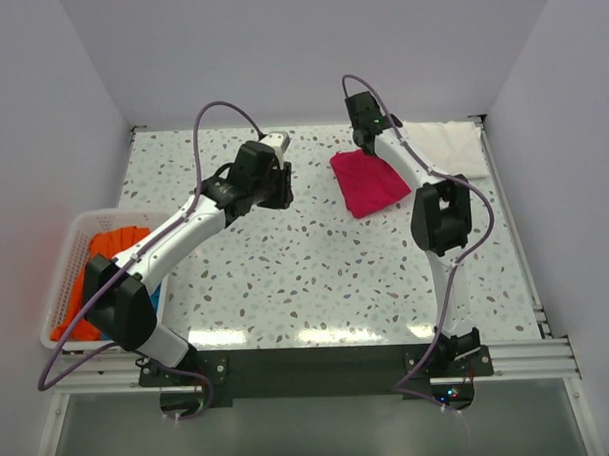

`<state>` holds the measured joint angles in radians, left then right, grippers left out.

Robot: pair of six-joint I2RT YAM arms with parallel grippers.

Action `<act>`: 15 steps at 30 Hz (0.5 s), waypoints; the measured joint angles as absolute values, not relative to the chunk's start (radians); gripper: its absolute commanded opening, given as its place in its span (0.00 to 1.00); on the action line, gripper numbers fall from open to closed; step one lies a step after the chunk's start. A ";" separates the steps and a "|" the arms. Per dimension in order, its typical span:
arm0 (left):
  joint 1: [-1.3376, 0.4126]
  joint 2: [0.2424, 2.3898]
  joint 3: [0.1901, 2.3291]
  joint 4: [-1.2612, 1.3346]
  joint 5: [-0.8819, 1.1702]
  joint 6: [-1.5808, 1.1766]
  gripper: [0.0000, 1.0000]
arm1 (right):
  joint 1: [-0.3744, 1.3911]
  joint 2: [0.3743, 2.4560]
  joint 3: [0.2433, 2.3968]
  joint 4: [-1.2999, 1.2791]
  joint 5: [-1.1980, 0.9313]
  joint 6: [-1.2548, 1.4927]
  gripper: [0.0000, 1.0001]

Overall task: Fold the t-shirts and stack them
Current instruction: Neatly place the folded tshirt to the corner

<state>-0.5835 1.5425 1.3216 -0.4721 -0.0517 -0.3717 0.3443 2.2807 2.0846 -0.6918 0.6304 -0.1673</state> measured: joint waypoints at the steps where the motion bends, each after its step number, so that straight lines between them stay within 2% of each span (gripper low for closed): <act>1: -0.583 1.542 1.316 -0.472 -0.050 -0.370 0.42 | 0.341 2.288 2.108 -0.695 0.641 -0.183 0.00; 15: -0.571 1.549 1.294 -0.459 -0.022 -0.355 0.42 | 0.290 2.386 2.333 -0.676 0.716 -0.374 0.00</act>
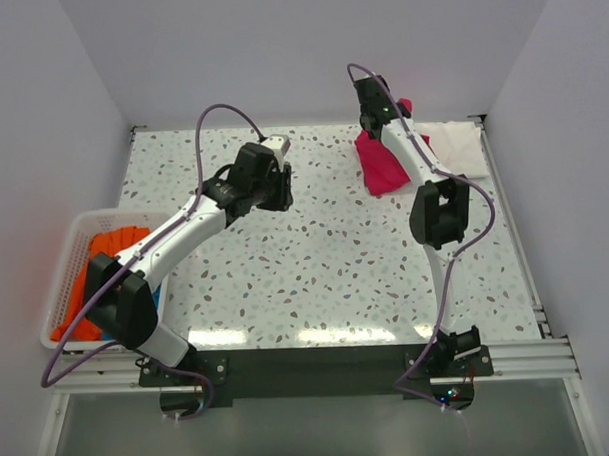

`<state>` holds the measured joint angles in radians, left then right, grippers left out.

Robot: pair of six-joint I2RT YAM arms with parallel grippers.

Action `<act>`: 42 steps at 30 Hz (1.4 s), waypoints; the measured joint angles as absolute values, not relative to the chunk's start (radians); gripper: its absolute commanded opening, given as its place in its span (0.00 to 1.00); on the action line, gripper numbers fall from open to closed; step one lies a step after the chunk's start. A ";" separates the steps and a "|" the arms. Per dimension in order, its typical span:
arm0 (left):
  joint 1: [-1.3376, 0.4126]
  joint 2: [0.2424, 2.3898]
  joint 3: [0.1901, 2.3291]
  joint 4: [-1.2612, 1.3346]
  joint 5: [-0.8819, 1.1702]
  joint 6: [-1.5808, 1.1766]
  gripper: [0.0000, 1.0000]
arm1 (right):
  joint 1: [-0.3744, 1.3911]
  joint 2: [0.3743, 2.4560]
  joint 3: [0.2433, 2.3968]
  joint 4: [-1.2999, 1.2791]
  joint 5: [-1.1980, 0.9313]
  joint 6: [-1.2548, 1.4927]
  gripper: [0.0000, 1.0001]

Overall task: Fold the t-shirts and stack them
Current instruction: Neatly place the folded tshirt to the corner

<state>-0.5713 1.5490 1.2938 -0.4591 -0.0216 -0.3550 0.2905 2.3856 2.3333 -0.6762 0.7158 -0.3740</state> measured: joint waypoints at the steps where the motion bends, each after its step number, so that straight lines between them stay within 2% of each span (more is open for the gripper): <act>1: -0.571 1.551 1.294 -0.458 -0.020 -0.355 0.42 | 0.288 2.389 2.341 -0.674 0.717 -0.386 0.00; 24: -0.563 1.592 1.285 -0.449 0.039 -0.355 0.41 | 0.226 2.399 2.401 -0.610 0.723 -0.525 0.00; 33: -0.563 1.606 1.278 -0.448 0.057 -0.355 0.41 | 0.157 2.379 2.351 -0.577 0.691 -0.513 0.00; 36: -0.563 1.610 1.277 -0.447 0.059 -0.355 0.41 | 0.130 2.356 2.284 -0.537 0.672 -0.500 0.03; 42: -0.563 1.612 1.263 -0.441 0.066 -0.355 0.41 | 0.113 2.320 2.185 -0.475 0.690 -0.463 0.00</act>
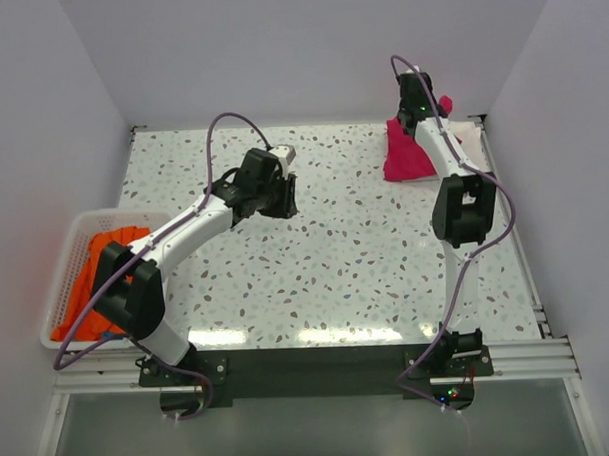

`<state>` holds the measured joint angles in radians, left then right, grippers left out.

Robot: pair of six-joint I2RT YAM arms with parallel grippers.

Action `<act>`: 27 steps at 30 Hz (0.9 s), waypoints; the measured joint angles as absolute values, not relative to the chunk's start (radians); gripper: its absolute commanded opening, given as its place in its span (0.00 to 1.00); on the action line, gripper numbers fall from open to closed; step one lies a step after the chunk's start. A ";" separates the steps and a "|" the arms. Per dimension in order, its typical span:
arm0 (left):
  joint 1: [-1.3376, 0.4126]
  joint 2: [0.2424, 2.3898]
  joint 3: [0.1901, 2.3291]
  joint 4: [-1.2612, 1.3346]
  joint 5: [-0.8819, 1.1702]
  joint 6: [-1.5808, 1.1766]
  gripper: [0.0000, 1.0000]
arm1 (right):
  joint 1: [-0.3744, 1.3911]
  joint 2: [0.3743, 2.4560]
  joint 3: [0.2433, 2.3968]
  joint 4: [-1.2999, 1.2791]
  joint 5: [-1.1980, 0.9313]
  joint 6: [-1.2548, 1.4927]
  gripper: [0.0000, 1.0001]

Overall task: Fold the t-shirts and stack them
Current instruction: Neatly place the folded tshirt to the corner, then reset both grippers

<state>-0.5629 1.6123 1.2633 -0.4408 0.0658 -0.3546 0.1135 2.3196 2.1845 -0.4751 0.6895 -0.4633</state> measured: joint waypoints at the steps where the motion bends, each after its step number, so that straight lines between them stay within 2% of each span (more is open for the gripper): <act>1: -0.563 1.612 1.263 -0.440 0.068 -0.355 0.41 | 0.115 2.313 2.167 -0.462 0.696 -0.459 0.00; 6: -0.563 1.612 1.261 -0.434 0.076 -0.355 0.41 | 0.123 2.301 2.136 -0.415 0.734 -0.448 0.01; 8: -0.563 1.612 1.259 -0.433 0.078 -0.355 0.41 | 0.126 2.301 2.135 -0.398 0.753 -0.448 0.07; 10: -0.563 1.612 1.257 -0.431 0.080 -0.355 0.41 | 0.131 2.301 2.135 -0.382 0.782 -0.450 0.30; 11: -0.563 1.612 1.255 -0.430 0.083 -0.355 0.42 | 0.134 2.301 2.135 -0.372 0.801 -0.455 0.68; 13: -0.563 1.612 1.252 -0.427 0.088 -0.355 0.42 | 0.141 2.301 2.135 -0.346 0.854 -0.466 0.98; 19: -0.563 1.612 1.248 -0.426 0.103 -0.355 0.43 | 0.150 2.301 2.179 -0.348 0.954 -0.446 0.99; 27: -0.563 1.612 1.245 -0.416 0.118 -0.355 0.43 | 0.151 2.282 2.227 -0.414 0.936 -0.346 0.99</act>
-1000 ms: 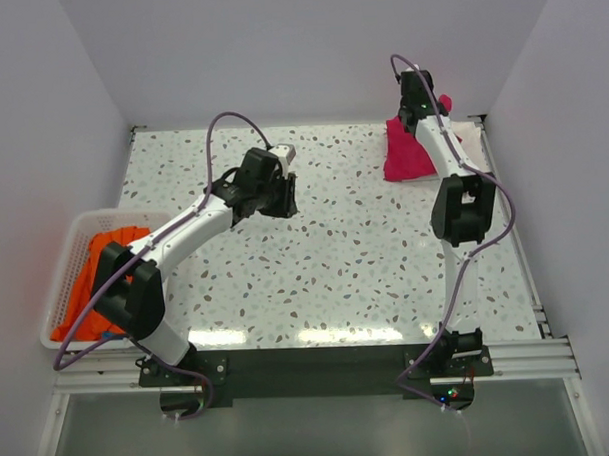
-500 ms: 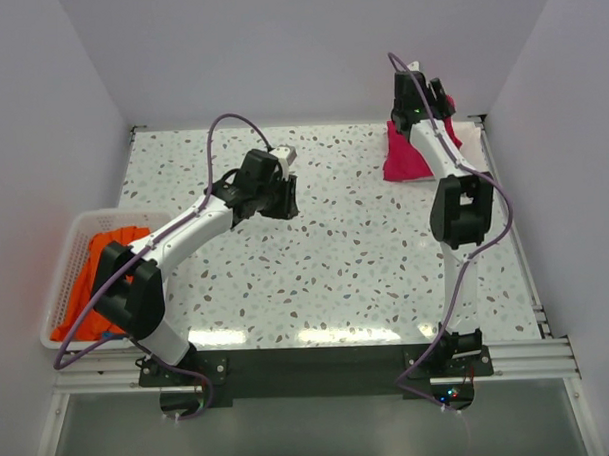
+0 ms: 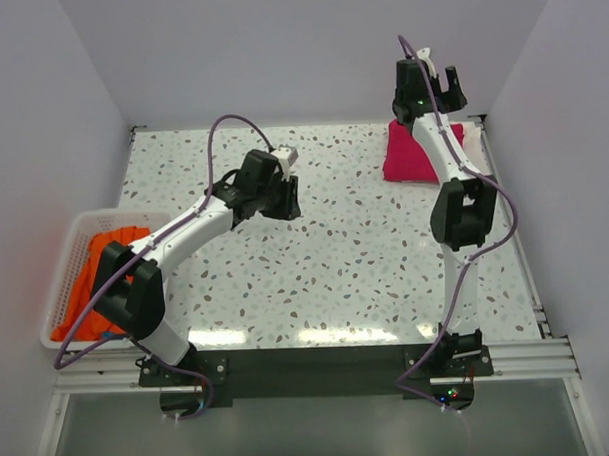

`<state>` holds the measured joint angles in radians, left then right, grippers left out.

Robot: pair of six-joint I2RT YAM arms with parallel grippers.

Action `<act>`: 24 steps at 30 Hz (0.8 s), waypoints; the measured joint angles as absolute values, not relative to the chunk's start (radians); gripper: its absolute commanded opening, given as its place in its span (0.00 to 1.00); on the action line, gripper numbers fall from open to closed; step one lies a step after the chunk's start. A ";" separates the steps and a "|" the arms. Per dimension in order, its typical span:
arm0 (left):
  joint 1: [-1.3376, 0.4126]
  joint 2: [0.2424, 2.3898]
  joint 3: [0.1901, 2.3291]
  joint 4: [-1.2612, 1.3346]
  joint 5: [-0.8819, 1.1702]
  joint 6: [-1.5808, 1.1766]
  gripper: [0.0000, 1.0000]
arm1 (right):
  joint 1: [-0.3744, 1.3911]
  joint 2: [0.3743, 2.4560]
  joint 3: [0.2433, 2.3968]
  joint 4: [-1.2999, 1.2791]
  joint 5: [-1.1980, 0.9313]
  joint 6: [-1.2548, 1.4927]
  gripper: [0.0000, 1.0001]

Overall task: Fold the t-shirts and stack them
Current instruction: Reset both grippers

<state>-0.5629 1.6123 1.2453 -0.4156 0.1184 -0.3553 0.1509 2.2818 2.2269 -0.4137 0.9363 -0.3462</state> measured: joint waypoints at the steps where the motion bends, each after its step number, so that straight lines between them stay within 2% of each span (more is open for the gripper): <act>1: -0.563 1.612 1.245 -0.413 0.120 -0.355 0.43 | 0.151 2.276 2.226 -0.424 0.925 -0.332 0.99; 7: -0.563 1.612 1.245 -0.410 0.121 -0.355 0.43 | 0.166 2.224 2.201 -0.480 0.888 -0.255 0.99; 12: -0.563 1.603 1.245 -0.412 0.113 -0.355 0.43 | 0.212 2.100 2.063 -0.510 0.830 -0.162 0.99; 18: -0.563 1.536 1.244 -0.425 0.067 -0.355 0.44 | 0.395 1.815 1.755 -0.495 0.724 0.003 0.99; 24: -0.563 1.370 1.148 -0.422 0.002 -0.356 0.45 | 0.582 1.464 1.382 -0.421 0.497 0.177 0.99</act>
